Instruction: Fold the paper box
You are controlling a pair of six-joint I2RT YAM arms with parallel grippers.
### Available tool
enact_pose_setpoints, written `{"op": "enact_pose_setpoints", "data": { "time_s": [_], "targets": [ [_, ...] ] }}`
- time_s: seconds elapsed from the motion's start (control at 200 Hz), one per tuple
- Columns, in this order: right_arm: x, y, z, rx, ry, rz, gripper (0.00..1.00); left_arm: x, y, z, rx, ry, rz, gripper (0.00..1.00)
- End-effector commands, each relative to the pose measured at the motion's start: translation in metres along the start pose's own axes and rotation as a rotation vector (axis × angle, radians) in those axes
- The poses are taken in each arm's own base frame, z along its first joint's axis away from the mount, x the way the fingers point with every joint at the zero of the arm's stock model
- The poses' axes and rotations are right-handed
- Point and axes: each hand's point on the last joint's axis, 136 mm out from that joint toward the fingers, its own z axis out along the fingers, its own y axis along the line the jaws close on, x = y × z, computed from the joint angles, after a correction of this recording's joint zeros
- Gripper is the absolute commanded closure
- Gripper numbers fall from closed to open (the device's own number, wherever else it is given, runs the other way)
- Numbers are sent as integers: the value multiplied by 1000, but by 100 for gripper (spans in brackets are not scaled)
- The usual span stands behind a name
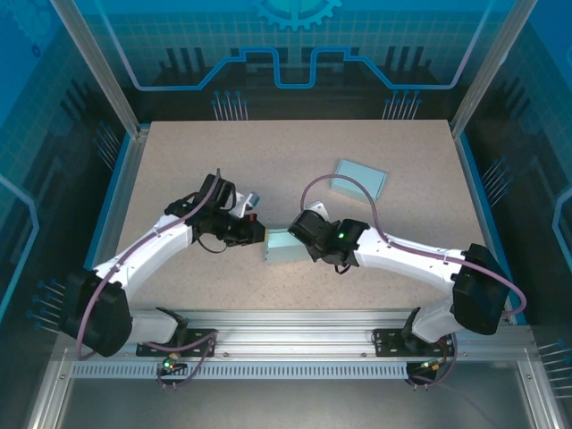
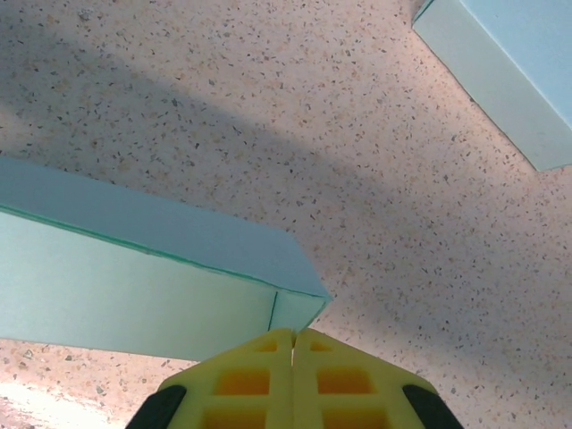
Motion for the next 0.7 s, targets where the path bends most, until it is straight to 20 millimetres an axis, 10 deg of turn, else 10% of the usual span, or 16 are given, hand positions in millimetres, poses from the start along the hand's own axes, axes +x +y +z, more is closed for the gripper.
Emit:
{"op": "enact_pose_setpoints", "data": {
  "time_s": [0.0, 0.42, 0.695],
  "targets": [
    [10, 19, 1, -44, 44, -55, 97, -3, -19, 2, 133, 12, -13, 100],
    [10, 19, 2, -29, 48, -60, 97, -8, -15, 0, 175, -5, -64, 100],
    [8, 21, 2, -33, 42, -50, 97, 7, 32, 1, -71, 1, 7, 100]
  ]
}}
